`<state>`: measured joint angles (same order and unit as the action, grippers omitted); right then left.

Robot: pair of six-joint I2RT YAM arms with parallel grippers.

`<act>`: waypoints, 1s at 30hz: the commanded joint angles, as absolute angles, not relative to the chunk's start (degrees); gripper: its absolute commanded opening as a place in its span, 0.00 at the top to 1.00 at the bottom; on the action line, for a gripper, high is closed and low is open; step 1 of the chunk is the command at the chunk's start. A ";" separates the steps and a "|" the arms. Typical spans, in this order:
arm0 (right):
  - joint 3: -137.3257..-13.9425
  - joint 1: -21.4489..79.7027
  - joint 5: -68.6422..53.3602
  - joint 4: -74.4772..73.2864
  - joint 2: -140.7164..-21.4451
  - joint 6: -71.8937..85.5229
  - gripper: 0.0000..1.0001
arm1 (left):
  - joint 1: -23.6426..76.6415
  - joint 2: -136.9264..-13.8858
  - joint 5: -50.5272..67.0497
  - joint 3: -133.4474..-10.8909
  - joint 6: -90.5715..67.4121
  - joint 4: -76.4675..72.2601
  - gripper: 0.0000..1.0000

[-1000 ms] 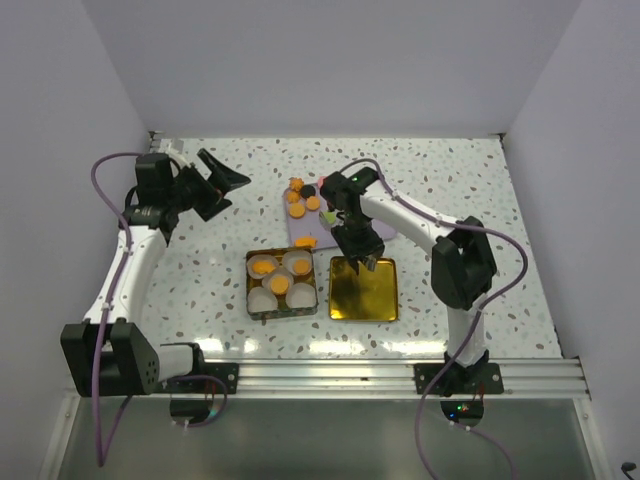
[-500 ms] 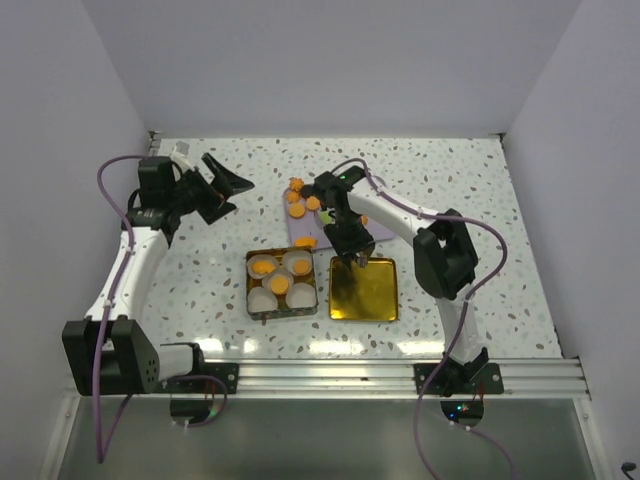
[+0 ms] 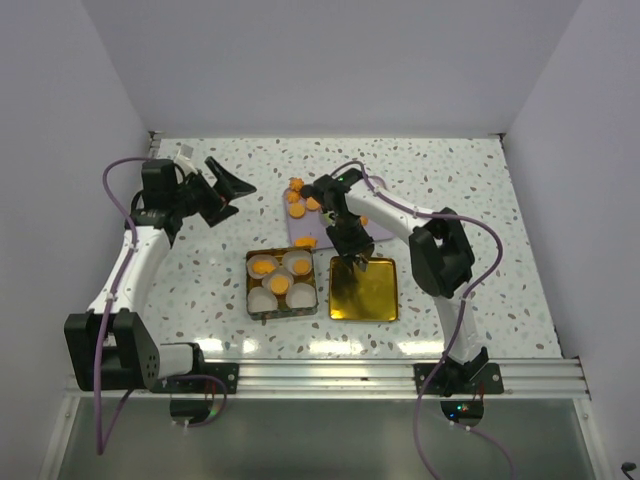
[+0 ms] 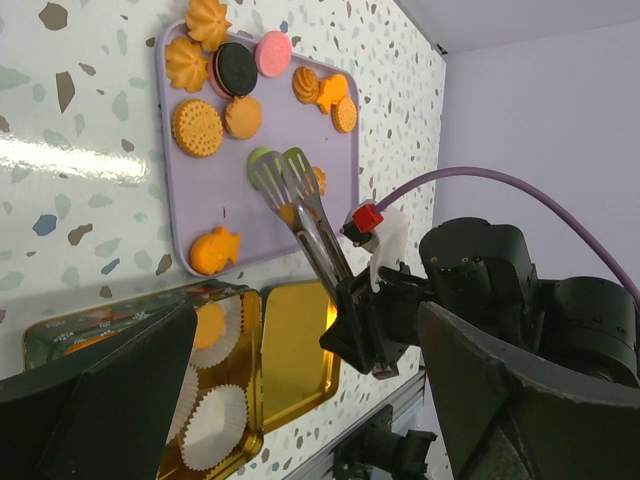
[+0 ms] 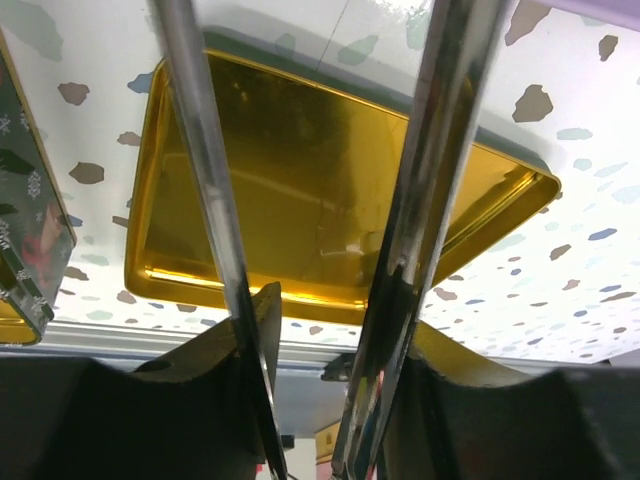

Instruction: Pack the cookies

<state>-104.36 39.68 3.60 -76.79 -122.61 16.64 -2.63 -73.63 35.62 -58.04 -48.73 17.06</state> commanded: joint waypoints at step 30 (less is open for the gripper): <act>-113.46 39.81 3.26 -90.88 -116.99 18.10 0.67 | -3.25 -72.25 36.48 -56.78 -48.16 14.50 0.02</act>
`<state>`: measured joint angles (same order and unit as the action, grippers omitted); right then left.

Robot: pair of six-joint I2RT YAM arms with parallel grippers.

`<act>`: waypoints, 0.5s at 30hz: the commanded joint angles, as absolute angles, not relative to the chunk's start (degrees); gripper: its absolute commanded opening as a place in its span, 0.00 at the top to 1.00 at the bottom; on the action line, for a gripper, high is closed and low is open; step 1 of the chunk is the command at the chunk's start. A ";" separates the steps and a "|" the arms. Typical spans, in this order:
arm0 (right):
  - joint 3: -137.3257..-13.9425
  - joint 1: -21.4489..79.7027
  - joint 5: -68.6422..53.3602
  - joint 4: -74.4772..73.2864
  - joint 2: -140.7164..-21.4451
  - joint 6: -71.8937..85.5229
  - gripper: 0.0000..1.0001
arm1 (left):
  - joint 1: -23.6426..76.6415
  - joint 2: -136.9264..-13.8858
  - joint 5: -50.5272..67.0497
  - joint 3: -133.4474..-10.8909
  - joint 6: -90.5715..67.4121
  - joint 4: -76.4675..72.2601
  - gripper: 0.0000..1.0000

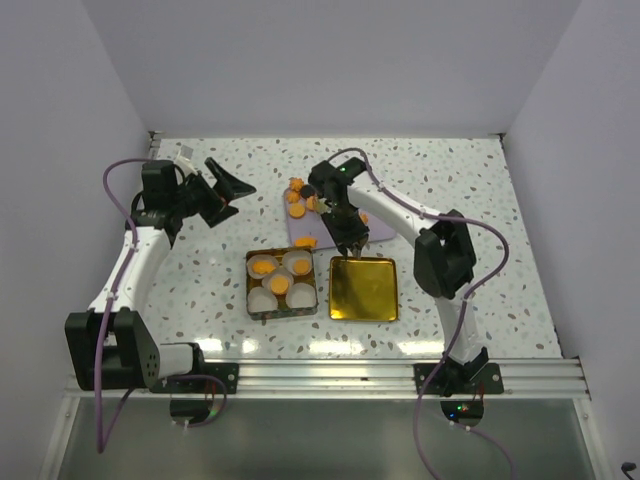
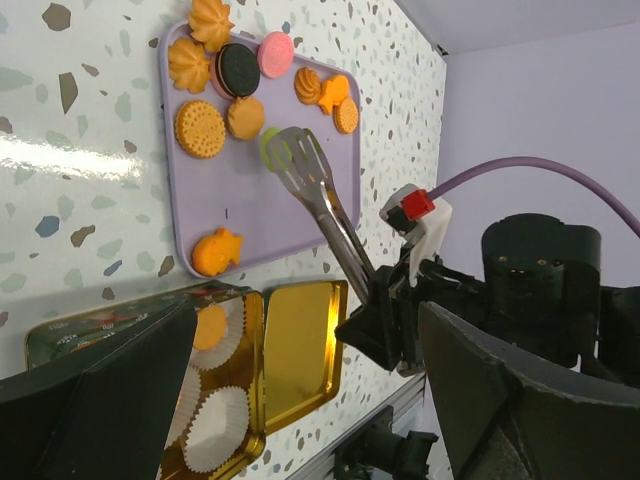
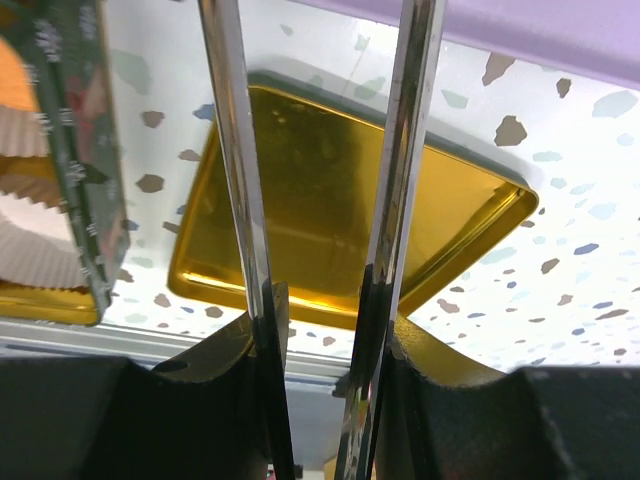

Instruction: Pack the cookies

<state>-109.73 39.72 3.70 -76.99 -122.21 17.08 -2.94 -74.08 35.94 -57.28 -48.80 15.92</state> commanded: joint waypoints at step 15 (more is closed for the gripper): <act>-115.84 46.57 -12.03 -89.12 -108.99 17.14 0.67 | -3.34 -69.44 34.45 -56.16 -48.08 16.96 0.02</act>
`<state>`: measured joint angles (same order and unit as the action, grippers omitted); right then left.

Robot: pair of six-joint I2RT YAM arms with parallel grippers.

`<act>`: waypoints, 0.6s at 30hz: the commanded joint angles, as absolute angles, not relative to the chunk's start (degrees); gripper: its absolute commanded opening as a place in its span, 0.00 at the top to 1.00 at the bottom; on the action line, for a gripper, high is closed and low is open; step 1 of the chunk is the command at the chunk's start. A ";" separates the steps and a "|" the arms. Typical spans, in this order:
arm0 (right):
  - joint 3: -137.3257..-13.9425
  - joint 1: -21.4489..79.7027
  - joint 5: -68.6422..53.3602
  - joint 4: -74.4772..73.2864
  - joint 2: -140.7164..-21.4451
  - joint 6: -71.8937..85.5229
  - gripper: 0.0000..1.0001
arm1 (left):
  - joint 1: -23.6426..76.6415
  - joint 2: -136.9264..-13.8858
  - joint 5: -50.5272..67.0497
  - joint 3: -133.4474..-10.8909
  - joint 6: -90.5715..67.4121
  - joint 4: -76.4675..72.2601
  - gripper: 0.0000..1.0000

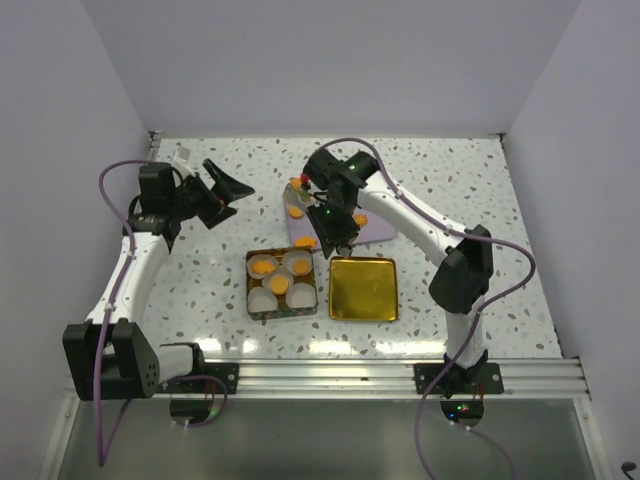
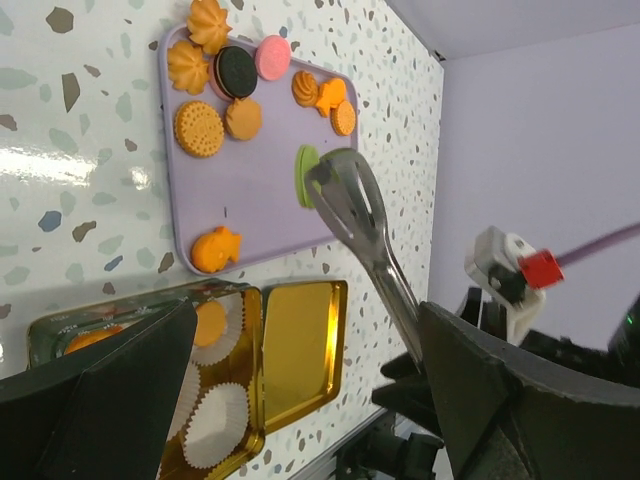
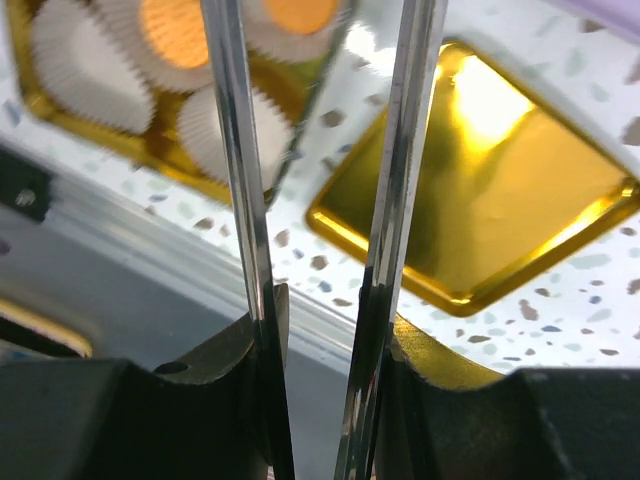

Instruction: Pack the cookies

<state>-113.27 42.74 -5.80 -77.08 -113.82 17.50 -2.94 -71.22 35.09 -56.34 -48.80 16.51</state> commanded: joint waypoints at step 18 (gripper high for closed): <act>-93.78 61.95 -20.13 -72.43 -97.91 22.59 0.67 | -3.16 -69.52 30.06 -63.62 -47.55 20.74 0.02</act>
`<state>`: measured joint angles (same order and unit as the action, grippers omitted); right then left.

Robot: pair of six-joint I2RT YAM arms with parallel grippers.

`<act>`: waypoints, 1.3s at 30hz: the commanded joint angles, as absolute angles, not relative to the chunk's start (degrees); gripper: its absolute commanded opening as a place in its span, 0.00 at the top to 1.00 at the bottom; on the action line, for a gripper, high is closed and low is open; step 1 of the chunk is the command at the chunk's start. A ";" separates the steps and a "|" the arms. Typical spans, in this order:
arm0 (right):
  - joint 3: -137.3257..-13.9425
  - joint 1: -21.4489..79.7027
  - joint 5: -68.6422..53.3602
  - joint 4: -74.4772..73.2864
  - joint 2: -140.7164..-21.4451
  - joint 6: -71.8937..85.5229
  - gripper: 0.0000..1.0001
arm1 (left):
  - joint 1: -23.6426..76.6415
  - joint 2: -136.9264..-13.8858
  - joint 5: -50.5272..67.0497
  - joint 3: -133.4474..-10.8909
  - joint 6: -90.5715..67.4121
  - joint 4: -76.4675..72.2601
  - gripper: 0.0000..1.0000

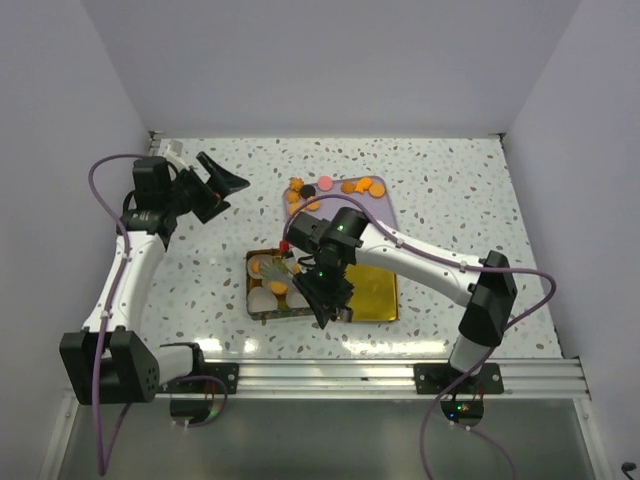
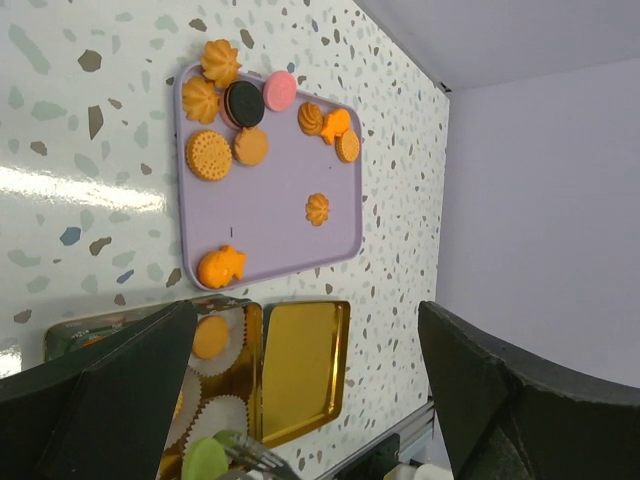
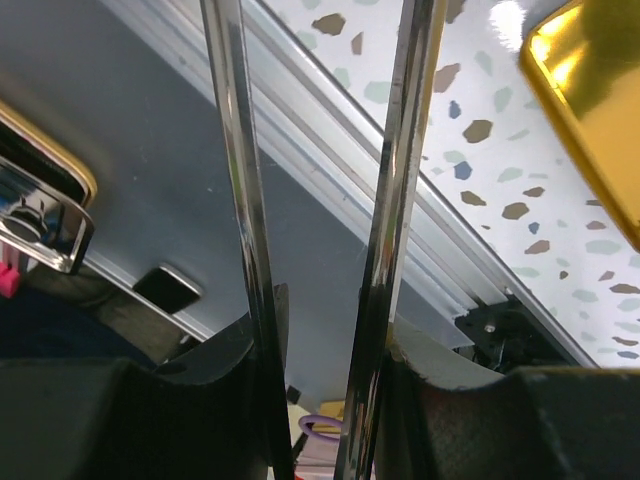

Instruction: Pack the cookies

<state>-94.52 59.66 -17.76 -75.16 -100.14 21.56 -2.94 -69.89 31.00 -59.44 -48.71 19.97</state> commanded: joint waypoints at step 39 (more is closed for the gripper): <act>-103.44 67.06 -12.31 -76.11 -107.67 21.71 0.52 | -3.25 -71.63 29.79 -65.30 -45.88 21.10 0.02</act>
